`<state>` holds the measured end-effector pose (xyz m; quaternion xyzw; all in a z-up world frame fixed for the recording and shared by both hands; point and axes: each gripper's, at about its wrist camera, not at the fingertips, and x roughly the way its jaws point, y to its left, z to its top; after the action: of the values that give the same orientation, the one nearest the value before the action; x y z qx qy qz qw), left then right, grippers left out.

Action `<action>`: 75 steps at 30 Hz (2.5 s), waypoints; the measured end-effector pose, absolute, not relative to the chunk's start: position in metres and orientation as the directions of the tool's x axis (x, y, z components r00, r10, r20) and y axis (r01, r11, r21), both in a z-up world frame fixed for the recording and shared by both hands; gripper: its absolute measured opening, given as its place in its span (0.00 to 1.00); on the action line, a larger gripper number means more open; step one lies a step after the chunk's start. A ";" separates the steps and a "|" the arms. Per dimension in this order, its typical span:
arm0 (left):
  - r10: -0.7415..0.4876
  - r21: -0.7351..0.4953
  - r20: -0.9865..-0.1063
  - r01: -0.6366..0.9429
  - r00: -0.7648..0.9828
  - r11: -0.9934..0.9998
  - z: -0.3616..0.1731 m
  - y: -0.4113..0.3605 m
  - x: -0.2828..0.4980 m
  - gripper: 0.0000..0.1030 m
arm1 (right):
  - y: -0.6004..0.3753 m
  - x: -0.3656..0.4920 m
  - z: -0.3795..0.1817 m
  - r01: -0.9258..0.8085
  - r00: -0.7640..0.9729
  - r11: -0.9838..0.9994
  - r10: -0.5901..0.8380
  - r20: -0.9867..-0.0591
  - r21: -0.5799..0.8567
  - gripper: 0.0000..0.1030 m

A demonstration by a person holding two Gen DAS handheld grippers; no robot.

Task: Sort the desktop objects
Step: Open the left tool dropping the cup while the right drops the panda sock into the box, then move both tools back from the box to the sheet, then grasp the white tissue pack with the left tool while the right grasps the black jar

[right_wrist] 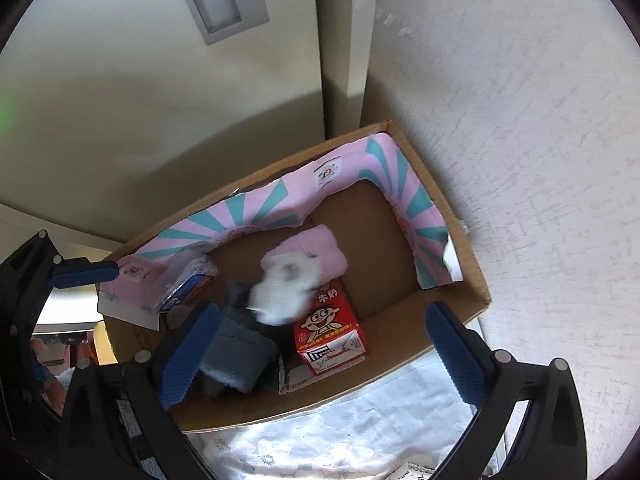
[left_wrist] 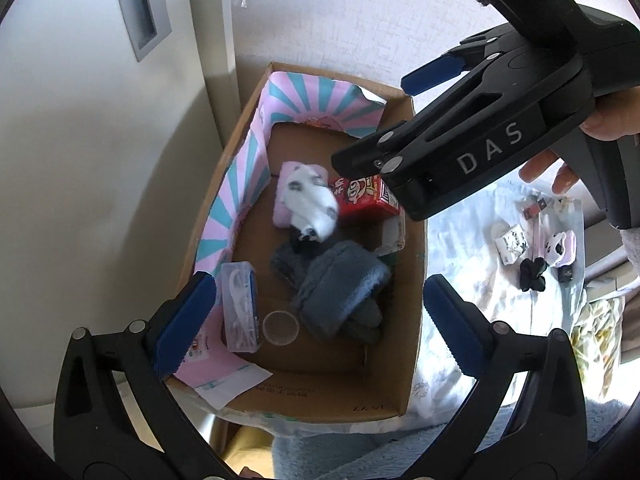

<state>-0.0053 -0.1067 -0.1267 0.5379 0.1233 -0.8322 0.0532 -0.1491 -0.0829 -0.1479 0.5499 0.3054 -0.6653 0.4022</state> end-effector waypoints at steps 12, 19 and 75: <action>0.046 -0.157 -0.879 0.199 -0.474 -0.967 -0.103 -0.105 0.005 1.00 | -0.063 -0.140 -0.128 0.848 -0.069 -0.525 -0.236 -0.969 0.068 0.99; 0.041 -0.132 -0.878 0.159 -0.478 -0.978 -0.096 -0.085 0.005 1.00 | -0.052 -0.124 -0.110 0.839 -0.079 -0.542 -0.216 -0.973 0.052 0.99; 0.237 -0.061 -0.925 -0.501 -0.296 -0.864 -0.171 0.195 -0.108 0.98 | 0.389 -0.045 -0.183 0.094 -0.147 -0.992 -0.094 -0.985 0.081 0.99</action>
<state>-0.1077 0.1948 -0.1706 0.5461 -0.1208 -0.7960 -0.2316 -0.0452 0.3888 -0.1829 0.6503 -0.0001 -0.7571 0.0622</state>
